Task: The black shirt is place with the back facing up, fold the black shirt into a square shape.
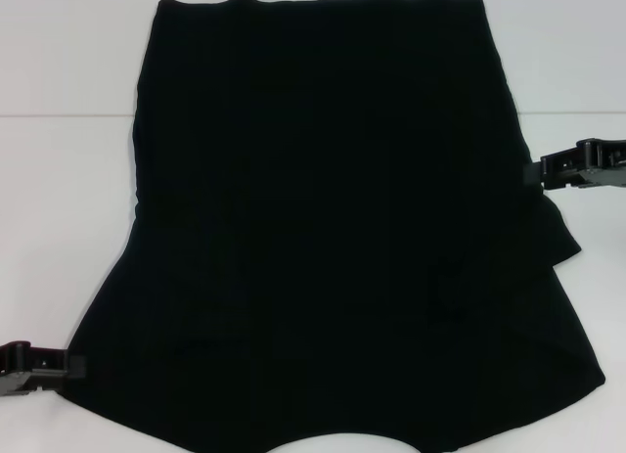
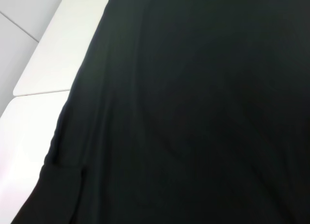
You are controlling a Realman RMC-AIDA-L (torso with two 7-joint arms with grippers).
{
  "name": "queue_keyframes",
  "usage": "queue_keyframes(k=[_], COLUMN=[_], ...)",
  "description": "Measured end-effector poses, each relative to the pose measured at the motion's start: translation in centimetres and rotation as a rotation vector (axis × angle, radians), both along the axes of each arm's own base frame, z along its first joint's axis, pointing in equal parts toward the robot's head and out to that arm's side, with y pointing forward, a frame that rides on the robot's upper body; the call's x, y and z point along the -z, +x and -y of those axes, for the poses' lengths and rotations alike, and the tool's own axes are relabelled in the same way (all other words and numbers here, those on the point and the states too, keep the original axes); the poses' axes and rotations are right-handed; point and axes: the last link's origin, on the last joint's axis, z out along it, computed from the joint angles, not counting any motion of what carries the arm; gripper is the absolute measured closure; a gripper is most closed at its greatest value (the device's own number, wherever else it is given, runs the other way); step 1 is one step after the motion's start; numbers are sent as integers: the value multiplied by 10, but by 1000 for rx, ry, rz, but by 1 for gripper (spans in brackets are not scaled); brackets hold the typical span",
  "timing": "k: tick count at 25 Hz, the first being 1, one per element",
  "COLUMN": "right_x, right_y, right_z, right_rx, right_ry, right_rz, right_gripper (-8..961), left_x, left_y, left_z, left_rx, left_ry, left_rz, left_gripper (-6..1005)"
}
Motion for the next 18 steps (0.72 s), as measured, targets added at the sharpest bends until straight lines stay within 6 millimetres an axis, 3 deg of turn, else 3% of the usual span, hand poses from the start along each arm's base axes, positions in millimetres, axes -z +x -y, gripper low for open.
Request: queue_keyframes(k=[18], right_x=[1], right_y=[2], right_z=[2], right_rx=[4], right_ry=[-8], right_rz=[-3], right_gripper=[530], left_x=[2], left_y=[-1], left_z=[2], left_rx=[-5], left_ry=[-10], left_rz=[0], left_gripper=[544])
